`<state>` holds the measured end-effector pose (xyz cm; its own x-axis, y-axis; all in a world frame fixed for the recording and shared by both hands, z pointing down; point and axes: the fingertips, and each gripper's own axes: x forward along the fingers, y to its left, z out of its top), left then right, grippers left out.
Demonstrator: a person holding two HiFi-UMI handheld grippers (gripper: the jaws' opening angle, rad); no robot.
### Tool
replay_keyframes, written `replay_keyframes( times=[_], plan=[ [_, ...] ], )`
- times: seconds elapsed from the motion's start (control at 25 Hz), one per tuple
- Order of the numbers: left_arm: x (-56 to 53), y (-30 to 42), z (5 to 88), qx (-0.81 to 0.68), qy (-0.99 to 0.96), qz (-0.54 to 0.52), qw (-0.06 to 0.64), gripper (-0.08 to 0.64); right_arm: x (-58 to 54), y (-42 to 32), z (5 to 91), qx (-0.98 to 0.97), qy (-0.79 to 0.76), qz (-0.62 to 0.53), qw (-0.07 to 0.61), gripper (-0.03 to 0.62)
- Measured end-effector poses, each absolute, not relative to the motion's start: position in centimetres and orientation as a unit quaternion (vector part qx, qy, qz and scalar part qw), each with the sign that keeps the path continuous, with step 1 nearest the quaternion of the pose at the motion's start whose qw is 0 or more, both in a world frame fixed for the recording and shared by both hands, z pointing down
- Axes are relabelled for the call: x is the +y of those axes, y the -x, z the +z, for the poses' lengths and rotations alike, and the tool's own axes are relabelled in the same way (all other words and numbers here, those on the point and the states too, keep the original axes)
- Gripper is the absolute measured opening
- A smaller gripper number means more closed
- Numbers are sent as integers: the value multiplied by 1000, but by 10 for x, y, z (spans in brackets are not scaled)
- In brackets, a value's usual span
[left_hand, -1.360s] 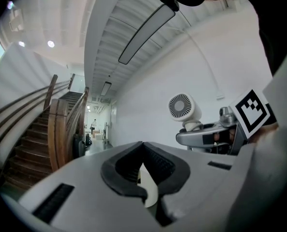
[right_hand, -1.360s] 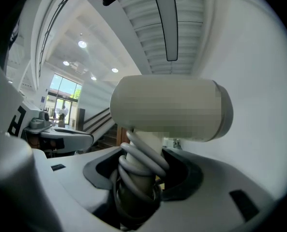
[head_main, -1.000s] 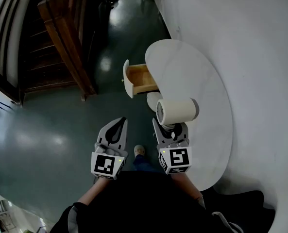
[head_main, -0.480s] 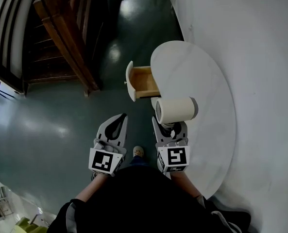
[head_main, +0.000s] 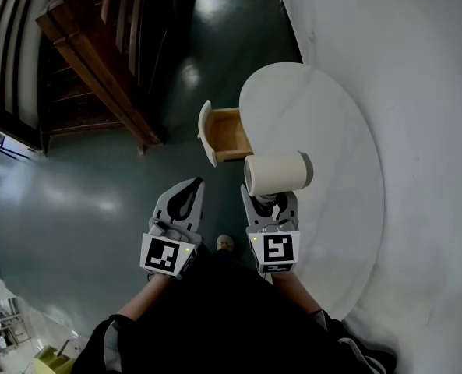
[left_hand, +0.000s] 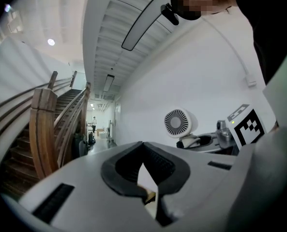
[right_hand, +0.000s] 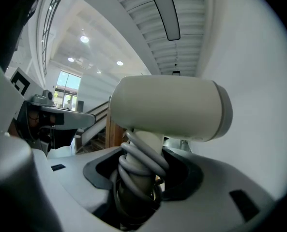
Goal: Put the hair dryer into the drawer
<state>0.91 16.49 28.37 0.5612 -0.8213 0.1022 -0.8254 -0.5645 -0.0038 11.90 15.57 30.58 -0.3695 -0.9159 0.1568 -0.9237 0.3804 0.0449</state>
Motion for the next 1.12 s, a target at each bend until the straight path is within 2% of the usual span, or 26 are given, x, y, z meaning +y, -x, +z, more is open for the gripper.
replay_keyframes(
  times=[0.44, 1.12],
  plan=[
    [111, -3, 294, -466, -884, 40, 19, 6, 113, -117, 330, -826, -552, 11, 115, 244],
    [-28, 36, 331, -442, -893, 68, 47, 6, -13, -81, 359, -812, -566, 34, 141, 242]
  ],
)
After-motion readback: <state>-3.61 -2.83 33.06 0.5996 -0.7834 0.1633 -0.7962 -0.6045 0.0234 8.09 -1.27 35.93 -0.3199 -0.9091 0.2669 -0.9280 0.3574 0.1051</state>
